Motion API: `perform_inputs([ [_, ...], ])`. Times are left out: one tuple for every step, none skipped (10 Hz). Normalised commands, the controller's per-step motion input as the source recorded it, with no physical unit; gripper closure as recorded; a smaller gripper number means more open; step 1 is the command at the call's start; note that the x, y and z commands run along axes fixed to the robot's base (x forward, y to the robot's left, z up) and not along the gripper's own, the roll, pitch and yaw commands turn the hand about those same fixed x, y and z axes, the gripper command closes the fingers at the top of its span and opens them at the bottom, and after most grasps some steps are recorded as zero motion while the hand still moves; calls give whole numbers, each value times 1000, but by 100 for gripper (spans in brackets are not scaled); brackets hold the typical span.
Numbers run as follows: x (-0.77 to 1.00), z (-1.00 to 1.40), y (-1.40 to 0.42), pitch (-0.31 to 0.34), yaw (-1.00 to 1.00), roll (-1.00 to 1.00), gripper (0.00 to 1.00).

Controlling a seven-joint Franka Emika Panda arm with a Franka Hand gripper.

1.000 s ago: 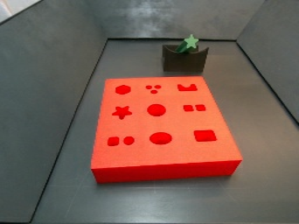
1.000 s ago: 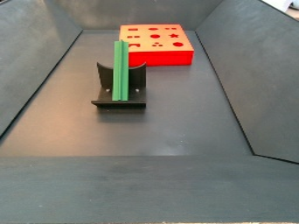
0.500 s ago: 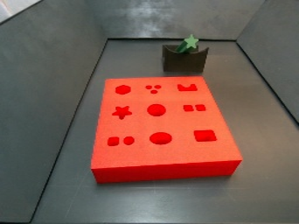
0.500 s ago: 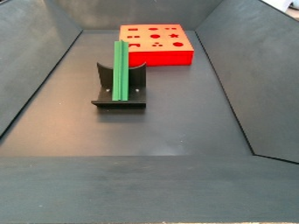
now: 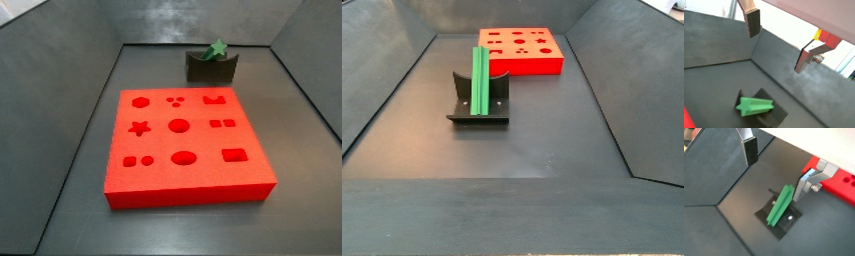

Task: Pick up the star object. Move up. Place the star object on the fixture. Regrasp the star object. Move to above the board. Insert the star object.
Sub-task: Regrasp the star object.

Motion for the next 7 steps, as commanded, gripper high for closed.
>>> perform_inputs([
  [100, -5, -47, 142, 105, 1000, 0],
  [104, -12, -47, 166, 130, 1000, 0],
  [106, -7, -52, 185, 171, 913, 0],
  [109, -9, -54, 172, 183, 729, 0],
  [111, -13, -56, 146, 201, 490, 0],
  [111, -10, -56, 128, 209, 378, 0],
  [98, -1, -41, 88, 213, 239, 0],
])
